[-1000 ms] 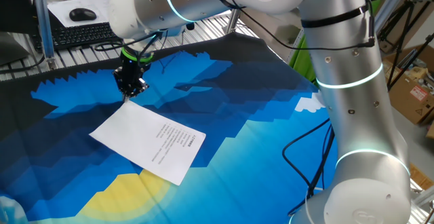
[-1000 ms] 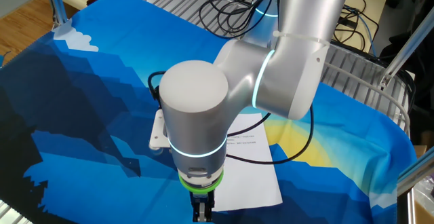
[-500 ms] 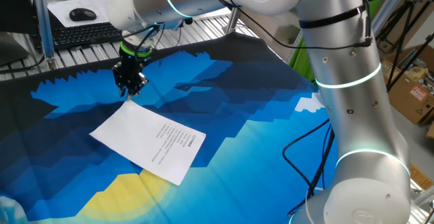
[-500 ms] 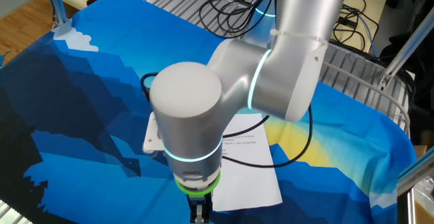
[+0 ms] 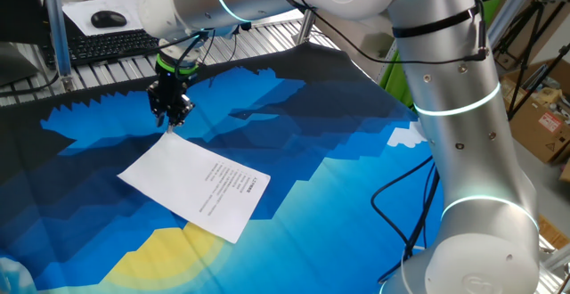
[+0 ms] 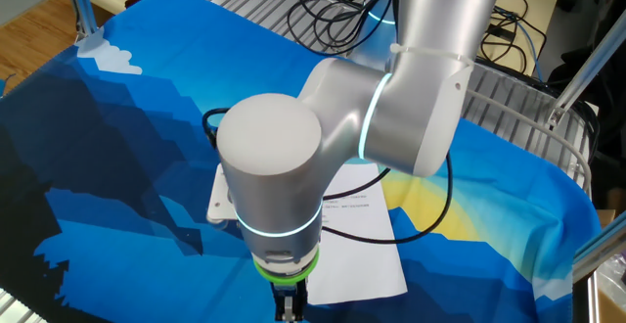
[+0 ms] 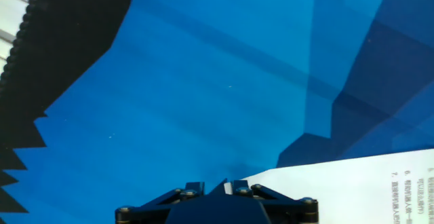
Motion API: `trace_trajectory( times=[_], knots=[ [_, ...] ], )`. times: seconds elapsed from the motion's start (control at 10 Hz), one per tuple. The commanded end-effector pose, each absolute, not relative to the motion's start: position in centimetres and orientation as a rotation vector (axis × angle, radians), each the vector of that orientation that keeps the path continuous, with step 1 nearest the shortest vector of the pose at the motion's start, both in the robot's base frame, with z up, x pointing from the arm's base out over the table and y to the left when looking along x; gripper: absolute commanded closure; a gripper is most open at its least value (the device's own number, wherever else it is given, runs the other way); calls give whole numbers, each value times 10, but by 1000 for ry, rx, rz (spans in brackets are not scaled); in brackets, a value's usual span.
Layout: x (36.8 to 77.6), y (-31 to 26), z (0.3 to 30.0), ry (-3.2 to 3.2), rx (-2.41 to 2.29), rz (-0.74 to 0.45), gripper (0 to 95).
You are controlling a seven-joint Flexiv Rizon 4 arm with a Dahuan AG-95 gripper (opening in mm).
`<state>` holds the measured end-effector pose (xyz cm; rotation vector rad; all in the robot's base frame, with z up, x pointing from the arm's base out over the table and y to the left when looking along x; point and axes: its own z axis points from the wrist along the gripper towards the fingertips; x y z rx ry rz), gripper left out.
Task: Flip over and spread out the paper that is laid flat on the table
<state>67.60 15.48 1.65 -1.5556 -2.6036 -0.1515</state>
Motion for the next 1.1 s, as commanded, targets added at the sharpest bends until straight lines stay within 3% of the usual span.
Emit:
trace_trajectory(
  times=[0.1, 1.1],
  knots=[
    [680, 155, 14, -2590, -1554, -126, 570],
    [665, 152, 17, -2607, -1521, -72, 570]
  ],
)
